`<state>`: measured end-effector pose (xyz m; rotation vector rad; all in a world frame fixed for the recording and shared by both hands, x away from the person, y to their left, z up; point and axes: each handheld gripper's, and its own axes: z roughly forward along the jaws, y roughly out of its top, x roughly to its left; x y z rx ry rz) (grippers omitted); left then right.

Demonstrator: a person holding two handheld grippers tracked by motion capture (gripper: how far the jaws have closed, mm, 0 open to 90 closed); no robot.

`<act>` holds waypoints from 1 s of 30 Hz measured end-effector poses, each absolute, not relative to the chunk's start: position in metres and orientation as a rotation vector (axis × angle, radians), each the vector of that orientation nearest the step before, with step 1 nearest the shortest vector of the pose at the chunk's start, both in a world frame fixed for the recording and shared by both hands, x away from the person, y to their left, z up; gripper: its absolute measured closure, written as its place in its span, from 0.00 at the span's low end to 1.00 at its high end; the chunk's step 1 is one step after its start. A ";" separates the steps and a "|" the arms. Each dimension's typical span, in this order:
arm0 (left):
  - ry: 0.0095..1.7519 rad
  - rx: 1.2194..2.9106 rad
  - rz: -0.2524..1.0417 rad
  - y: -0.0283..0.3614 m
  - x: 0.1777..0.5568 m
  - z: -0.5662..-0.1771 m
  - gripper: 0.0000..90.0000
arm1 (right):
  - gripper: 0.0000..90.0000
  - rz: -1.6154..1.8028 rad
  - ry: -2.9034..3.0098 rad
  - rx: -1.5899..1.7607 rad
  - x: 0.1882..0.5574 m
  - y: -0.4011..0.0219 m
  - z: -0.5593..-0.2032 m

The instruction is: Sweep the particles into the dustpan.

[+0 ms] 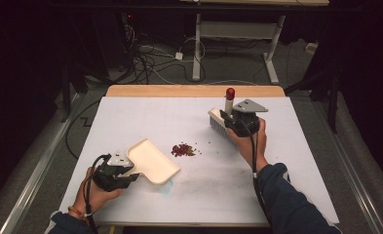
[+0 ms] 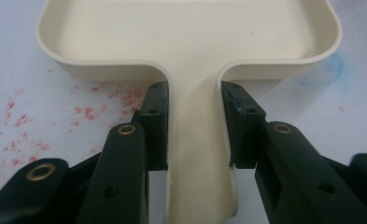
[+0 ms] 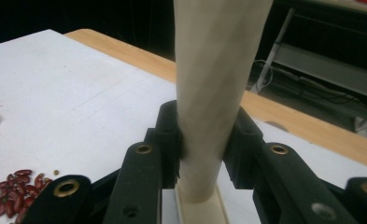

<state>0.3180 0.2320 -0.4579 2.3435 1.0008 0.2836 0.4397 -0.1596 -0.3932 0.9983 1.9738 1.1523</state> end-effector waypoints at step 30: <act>0.977 2.379 0.216 0.221 0.333 -0.463 0.71 | 0.77 1.327 1.962 1.029 0.405 -0.087 -0.418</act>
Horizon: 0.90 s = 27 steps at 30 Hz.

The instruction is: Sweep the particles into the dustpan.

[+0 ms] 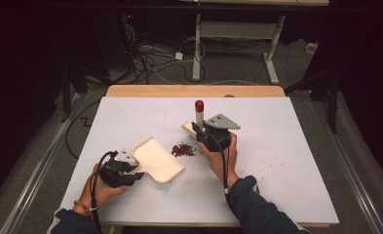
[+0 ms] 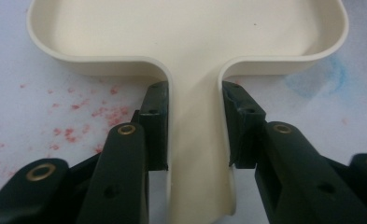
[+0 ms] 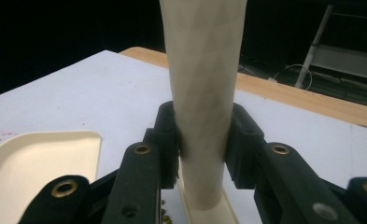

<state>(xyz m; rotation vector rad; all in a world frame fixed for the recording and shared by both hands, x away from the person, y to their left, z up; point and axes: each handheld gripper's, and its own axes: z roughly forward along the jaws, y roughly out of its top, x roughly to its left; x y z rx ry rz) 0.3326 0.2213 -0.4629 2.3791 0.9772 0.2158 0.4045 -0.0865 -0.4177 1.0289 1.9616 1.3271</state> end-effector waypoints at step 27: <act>0.970 2.406 0.193 0.189 0.329 -0.463 0.71 | 0.76 1.395 2.009 1.000 0.382 -0.056 -0.424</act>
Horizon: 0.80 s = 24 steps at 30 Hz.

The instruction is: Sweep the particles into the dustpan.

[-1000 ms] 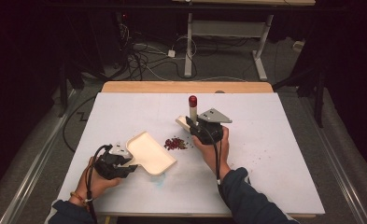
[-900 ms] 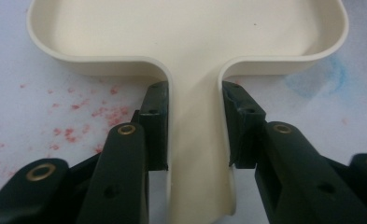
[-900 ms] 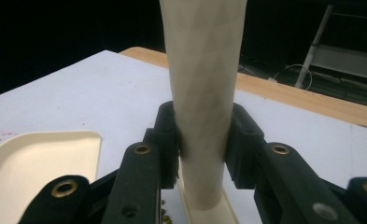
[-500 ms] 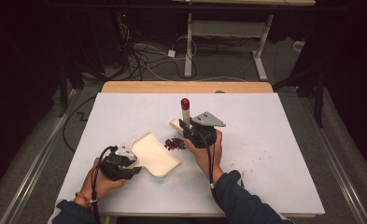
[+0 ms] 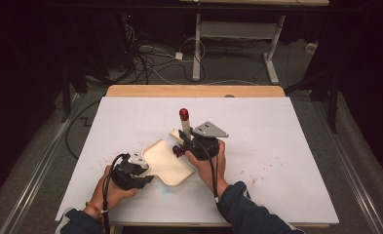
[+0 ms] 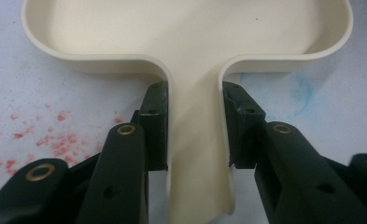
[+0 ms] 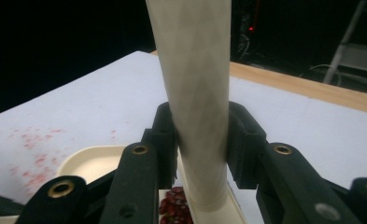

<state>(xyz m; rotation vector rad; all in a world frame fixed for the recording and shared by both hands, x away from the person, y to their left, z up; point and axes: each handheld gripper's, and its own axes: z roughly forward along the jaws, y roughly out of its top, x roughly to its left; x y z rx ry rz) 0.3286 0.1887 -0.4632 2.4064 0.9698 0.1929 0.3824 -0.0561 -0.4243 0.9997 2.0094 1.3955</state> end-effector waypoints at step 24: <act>1.017 2.396 0.209 0.176 0.325 -0.465 0.71 | 0.78 1.491 2.134 0.866 0.351 -0.027 -0.414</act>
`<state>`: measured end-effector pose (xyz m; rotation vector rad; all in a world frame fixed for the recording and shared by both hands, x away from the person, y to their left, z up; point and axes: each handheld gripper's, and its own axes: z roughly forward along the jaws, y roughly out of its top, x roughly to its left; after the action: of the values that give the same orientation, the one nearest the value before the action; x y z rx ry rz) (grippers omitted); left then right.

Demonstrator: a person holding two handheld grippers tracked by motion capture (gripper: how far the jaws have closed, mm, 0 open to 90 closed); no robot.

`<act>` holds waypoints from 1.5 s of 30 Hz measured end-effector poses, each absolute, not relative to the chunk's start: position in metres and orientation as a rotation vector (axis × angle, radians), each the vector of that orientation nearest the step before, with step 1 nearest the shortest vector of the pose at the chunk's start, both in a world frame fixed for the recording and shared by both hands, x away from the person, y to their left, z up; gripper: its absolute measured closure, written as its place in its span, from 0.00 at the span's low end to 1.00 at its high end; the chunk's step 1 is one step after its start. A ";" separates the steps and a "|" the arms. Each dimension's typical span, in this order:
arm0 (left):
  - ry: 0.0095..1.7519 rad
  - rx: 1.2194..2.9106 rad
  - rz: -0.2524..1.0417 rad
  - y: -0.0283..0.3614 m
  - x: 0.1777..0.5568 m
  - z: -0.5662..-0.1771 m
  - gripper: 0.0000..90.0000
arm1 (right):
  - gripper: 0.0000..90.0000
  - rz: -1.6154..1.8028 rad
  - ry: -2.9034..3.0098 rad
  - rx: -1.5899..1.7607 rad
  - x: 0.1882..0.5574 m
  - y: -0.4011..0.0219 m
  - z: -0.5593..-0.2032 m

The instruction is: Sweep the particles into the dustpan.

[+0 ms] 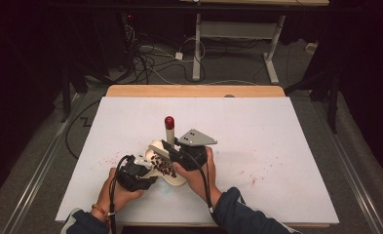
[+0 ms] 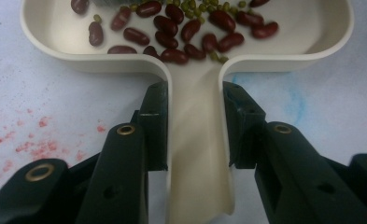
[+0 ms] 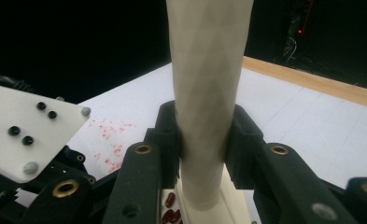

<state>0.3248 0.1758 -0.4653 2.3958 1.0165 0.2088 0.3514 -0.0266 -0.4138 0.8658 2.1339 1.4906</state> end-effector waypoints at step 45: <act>1.009 2.452 0.183 0.175 0.320 -0.468 0.71 | 0.78 1.418 2.089 0.900 0.358 -0.068 -0.416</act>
<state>0.3203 0.1746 -0.4683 2.4521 1.0088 0.1830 0.3583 -0.0681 -0.4164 0.9003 2.0889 1.4181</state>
